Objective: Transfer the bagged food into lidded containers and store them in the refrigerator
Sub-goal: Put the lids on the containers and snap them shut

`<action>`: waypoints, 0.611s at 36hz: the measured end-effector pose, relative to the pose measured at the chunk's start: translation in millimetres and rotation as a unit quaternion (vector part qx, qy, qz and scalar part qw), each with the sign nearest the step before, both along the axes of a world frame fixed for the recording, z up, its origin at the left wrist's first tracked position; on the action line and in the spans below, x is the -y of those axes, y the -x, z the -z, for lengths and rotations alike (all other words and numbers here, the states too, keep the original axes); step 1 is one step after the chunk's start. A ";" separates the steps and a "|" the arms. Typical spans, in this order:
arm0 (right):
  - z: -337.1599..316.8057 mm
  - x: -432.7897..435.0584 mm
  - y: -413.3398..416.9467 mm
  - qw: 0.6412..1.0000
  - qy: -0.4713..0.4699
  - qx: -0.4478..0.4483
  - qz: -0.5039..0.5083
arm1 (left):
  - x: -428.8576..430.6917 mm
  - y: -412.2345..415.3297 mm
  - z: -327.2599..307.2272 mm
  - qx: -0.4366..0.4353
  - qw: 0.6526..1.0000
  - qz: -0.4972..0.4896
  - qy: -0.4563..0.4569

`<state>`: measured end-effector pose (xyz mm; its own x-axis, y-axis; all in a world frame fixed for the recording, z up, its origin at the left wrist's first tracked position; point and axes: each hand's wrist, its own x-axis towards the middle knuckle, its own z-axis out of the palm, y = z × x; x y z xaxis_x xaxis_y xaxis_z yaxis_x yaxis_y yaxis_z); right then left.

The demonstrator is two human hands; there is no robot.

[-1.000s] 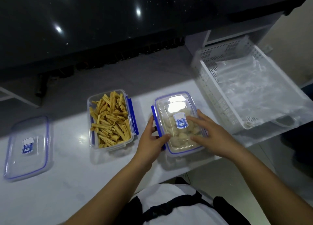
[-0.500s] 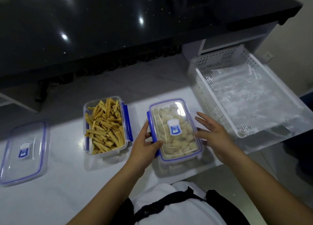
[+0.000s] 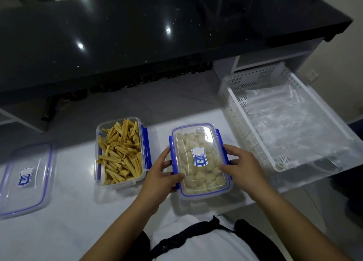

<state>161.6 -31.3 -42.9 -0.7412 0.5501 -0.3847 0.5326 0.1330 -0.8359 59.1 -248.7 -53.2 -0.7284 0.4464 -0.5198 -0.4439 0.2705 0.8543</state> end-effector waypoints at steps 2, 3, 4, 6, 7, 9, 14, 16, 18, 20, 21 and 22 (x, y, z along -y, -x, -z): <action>2.7 3.7 -2.6 1.000 -0.030 0.001 0.001 | 0.9 -0.7 0.1 0.000 1.000 0.005 -0.006; 4.3 4.4 -3.9 0.999 -0.033 -0.001 0.004 | 1.7 -1.4 0.3 0.001 1.000 0.006 -0.011; 6.0 5.0 -5.0 0.999 -0.031 -0.005 0.008 | 2.3 -1.8 0.4 0.003 1.000 0.007 -0.015; 7.3 5.6 -6.0 0.999 -0.029 -0.008 0.013 | 2.9 -2.6 0.5 0.001 1.000 0.006 -0.018; 7.2 5.7 -5.6 0.999 -0.033 -0.008 0.011 | 2.7 -3.1 1.0 -0.001 1.000 0.006 -0.018; 7.2 4.5 -3.2 0.999 -0.039 -0.010 0.005 | 1.1 -4.2 2.4 -0.005 1.000 0.006 -0.017; 2.6 -4.1 12.4 0.995 -0.103 0.000 -0.012 | -10.0 3.9 3.4 -0.003 1.000 0.000 -0.026; -0.2 -7.4 21.8 0.987 -0.157 0.005 -0.027 | -18.4 11.5 3.7 -0.004 0.999 -0.002 -0.032; -3.4 -12.4 31.5 0.969 -0.240 0.007 -0.067 | -29.9 19.4 3.6 -0.009 0.999 -0.004 -0.034; -6.3 -16.7 42.1 0.926 -0.346 0.020 -0.151 | -43.9 27.3 4.2 -0.019 0.999 -0.008 -0.032; -6.7 -18.4 46.1 0.904 -0.384 0.028 -0.188 | -51.5 31.0 4.3 -0.024 0.999 -0.009 -0.030; -5.9 -19.6 49.0 0.885 -0.409 0.044 -0.219 | -59.4 34.4 4.1 -0.027 0.999 -0.009 -0.029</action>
<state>112.6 -11.7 -37.1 -0.9391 0.3387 -0.0575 0.3385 0.8840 -0.3223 24.7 -189.4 -57.3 -0.7623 0.4616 -0.4537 -0.4018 0.2121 0.8908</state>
